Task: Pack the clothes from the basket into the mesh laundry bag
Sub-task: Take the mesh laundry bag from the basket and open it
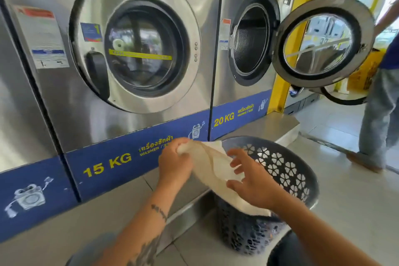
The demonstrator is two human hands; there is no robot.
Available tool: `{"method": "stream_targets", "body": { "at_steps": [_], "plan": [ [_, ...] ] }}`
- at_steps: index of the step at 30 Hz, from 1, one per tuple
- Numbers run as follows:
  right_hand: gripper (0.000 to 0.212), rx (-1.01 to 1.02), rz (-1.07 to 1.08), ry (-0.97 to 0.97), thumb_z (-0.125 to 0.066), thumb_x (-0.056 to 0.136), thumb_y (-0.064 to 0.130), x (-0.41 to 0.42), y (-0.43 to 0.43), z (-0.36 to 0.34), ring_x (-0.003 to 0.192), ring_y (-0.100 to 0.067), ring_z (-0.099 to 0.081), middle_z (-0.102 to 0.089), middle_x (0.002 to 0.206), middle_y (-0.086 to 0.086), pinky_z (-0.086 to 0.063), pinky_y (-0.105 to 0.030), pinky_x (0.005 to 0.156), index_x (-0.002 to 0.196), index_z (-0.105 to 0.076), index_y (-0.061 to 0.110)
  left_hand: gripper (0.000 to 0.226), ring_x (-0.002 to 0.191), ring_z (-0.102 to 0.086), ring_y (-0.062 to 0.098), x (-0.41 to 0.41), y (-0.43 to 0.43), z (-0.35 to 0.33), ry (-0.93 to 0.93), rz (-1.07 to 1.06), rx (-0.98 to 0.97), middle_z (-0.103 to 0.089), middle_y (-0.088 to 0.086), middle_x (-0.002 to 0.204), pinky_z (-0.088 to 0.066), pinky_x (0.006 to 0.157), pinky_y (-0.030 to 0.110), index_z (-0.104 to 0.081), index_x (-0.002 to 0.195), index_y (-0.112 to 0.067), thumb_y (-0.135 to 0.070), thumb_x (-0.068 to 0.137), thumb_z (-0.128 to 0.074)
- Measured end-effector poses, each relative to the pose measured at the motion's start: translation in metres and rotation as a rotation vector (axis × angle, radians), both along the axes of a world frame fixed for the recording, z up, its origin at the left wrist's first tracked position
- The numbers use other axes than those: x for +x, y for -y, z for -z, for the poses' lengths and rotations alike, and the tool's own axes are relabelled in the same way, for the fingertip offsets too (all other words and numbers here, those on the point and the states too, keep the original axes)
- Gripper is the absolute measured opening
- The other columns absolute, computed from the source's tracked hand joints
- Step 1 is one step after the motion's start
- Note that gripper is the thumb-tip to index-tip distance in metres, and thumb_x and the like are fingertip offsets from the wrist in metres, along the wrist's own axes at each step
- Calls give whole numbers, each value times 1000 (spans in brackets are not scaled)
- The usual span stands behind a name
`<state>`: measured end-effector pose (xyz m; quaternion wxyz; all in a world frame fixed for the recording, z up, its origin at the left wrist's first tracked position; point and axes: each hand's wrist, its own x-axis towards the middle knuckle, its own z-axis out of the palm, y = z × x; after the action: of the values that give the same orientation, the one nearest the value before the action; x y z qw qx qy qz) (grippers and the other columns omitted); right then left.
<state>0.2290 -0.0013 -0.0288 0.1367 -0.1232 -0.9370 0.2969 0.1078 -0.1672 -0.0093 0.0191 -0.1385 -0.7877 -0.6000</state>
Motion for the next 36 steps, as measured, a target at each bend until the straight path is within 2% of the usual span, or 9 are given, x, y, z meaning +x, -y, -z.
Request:
{"method": "stream_targets", "body": {
  "at_steps": [5, 9, 13, 16, 19, 27, 30, 33, 36],
  "plan": [
    [71, -70, -44, 51, -76, 86, 29, -10, 28, 2, 110, -14, -54, -51, 128, 3, -43, -25, 89, 144, -36, 31, 58, 94, -56, 7, -5, 42, -32, -137, 78, -59, -55, -25, 95, -52, 79, 29, -68, 107, -38, 2, 81, -34],
    [69, 181, 89, -119, -73, 85, 34, -48, 59, -2, 132, -25, -37, -37, 140, -1, -42, -37, 101, 144, -36, 28, 53, 101, -51, 3, -35, 70, -39, -378, 73, -217, -62, -13, 111, -39, 88, 17, -68, 111, -33, 4, 86, -38],
    [67, 252, 166, -68, -71, 88, 30, -92, 67, -5, 126, -29, -41, -38, 136, -6, -43, -37, 87, 143, -33, 26, 43, 100, -54, 12, -72, 93, -37, -472, 32, -374, -59, -6, 104, -42, 89, 23, -71, 105, -27, 0, 89, -41],
    [48, 48, 10, 26, -58, 91, 12, -117, 66, 10, 109, -28, -59, -63, 115, 0, -44, -35, 77, 134, -44, 30, 33, 102, -50, 12, -88, 100, -26, -422, 74, -444, -52, -6, 107, -37, 88, 23, -66, 116, -28, -13, 89, -55],
    [44, -273, -70, 30, -53, 90, 8, -126, 75, 22, 87, -19, -66, -66, 96, 5, -56, -38, 74, 126, -55, 32, 64, 113, -40, 7, -97, 102, -1, -310, 188, -453, -39, -11, 122, -31, 93, 22, -47, 133, -40, -11, 79, -67],
    [59, -689, -265, 237, -51, 92, -2, -124, 119, 75, 90, -26, -69, -61, 113, -14, -57, -28, 54, 131, -50, 42, 59, 106, -53, 14, -112, 132, 61, -365, -191, -197, -57, -9, 118, -41, 91, 29, -53, 117, -32, 7, 72, -57],
    [71, -631, -216, 226, -50, 93, -2, -131, 128, 96, 92, -26, -65, -54, 112, -9, -59, -31, 56, 138, -38, 52, 46, 99, -51, 10, -117, 148, 73, -377, -188, -350, -57, -8, 110, -36, 86, 22, -61, 103, -28, 9, 76, -52],
    [83, -482, -201, 181, -47, 91, -3, -137, 131, 105, 93, -25, -64, -56, 114, -4, -60, -32, 67, 145, -25, 56, 40, 87, -57, 20, -121, 157, 87, -359, -119, -483, -60, -3, 94, -43, 78, 35, -69, 79, -27, 8, 80, -51],
    [85, -349, -217, 102, -44, 84, -3, -140, 125, 108, 103, -17, -64, -66, 120, 6, -52, -29, 89, 148, -26, 52, 41, 91, -59, 24, -124, 154, 93, -319, -64, -555, -62, -5, 99, -44, 76, 34, -76, 98, -25, 3, 86, -48]
  ]
}}
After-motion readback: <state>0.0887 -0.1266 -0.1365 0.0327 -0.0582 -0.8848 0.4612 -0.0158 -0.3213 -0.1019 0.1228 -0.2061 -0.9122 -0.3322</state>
